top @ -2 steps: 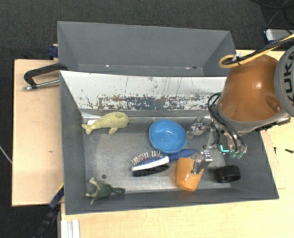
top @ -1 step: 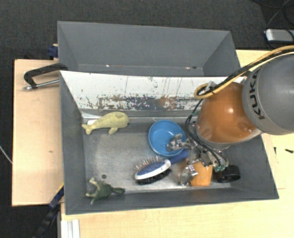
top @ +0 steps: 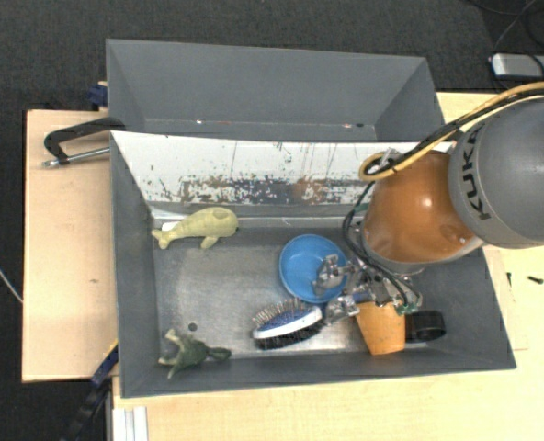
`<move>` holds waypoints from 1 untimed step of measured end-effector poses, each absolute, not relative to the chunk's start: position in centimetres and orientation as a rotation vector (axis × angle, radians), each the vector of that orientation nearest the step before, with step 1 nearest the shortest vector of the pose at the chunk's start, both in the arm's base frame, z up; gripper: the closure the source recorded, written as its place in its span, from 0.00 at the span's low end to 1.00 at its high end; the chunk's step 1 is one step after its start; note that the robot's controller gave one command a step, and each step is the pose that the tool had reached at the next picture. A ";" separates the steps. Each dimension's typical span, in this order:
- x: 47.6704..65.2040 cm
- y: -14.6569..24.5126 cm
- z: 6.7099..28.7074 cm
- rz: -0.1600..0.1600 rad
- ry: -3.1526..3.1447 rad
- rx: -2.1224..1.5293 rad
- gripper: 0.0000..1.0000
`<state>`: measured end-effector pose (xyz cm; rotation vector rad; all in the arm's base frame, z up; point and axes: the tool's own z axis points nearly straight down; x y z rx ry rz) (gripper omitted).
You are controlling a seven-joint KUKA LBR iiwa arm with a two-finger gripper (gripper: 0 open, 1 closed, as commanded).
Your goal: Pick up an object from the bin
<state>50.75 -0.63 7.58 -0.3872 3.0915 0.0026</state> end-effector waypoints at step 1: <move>52.5 1.5 20.3 0.001 3.117 -0.261 1.00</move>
Offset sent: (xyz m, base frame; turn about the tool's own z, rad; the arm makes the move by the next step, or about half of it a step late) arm 0.0150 0.0193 0.1223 0.0837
